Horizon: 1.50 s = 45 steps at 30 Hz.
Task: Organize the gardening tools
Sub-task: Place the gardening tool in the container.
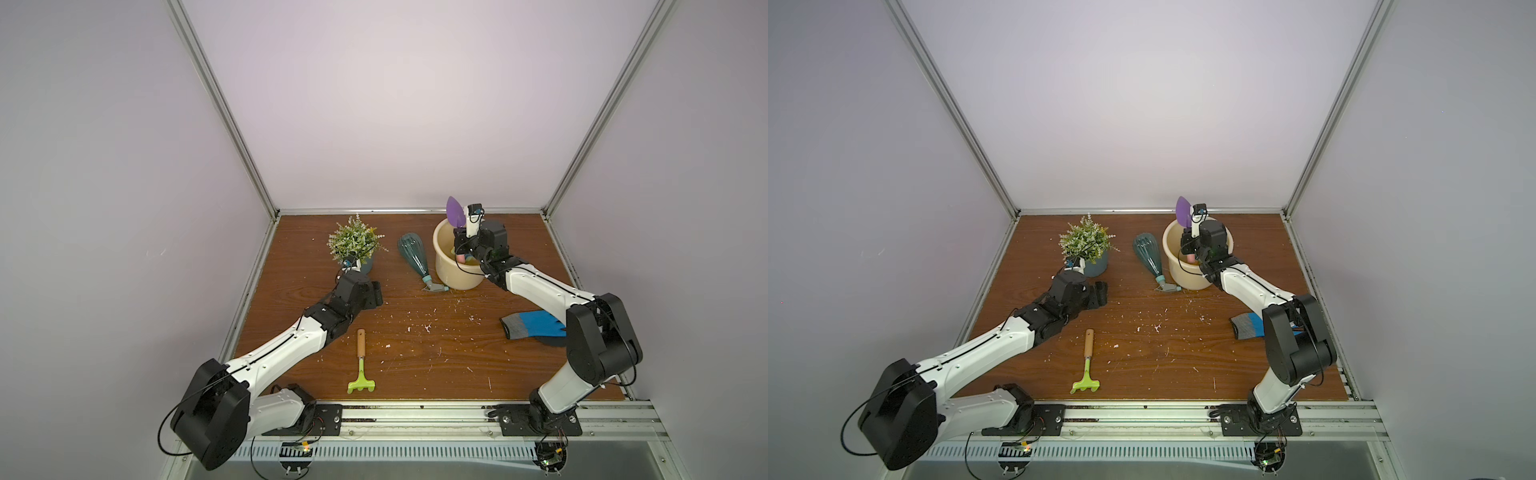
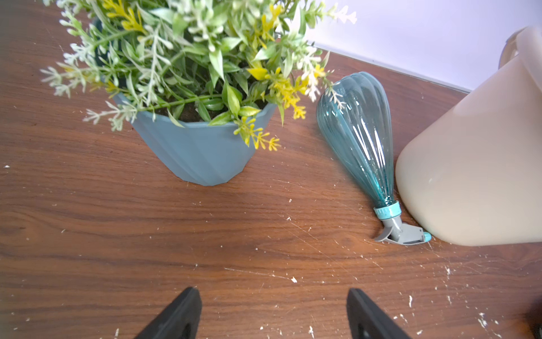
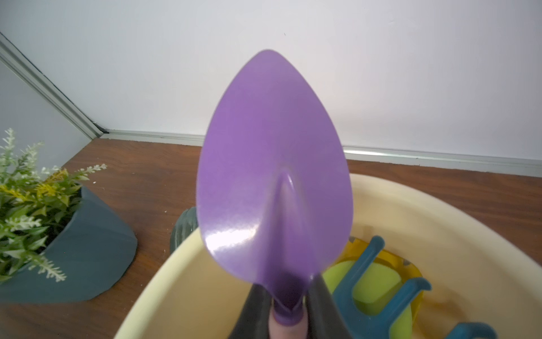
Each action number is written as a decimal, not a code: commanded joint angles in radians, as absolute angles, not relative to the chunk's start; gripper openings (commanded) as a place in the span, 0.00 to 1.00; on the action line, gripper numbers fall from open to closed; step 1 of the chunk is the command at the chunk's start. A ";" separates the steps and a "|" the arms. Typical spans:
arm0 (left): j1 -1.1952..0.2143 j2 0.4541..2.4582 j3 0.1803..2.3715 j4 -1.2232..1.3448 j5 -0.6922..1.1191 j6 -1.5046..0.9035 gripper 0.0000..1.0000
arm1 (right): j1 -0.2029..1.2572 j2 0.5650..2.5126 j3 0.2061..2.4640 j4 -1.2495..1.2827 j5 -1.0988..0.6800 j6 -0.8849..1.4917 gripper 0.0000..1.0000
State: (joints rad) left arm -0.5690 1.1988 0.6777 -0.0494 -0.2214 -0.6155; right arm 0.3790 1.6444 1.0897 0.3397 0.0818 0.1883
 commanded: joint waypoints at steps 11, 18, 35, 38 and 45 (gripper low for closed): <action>-0.559 1.194 0.672 -0.073 -0.227 -0.612 0.82 | 0.377 1.597 1.035 0.555 0.108 0.242 0.32; -0.558 1.182 0.671 -0.112 -0.225 -0.603 0.80 | 0.378 1.581 1.067 0.511 0.129 0.223 0.43; -0.558 1.182 0.672 -0.315 -0.238 -0.671 0.70 | 0.391 1.391 1.054 0.354 0.050 0.247 0.45; -0.558 1.198 0.667 -0.364 -0.207 -0.704 0.68 | 0.404 1.361 1.051 0.276 0.012 0.235 0.45; -0.560 1.233 0.618 -0.405 -0.070 -0.767 0.63 | 0.447 1.272 0.947 0.202 -0.040 0.230 0.45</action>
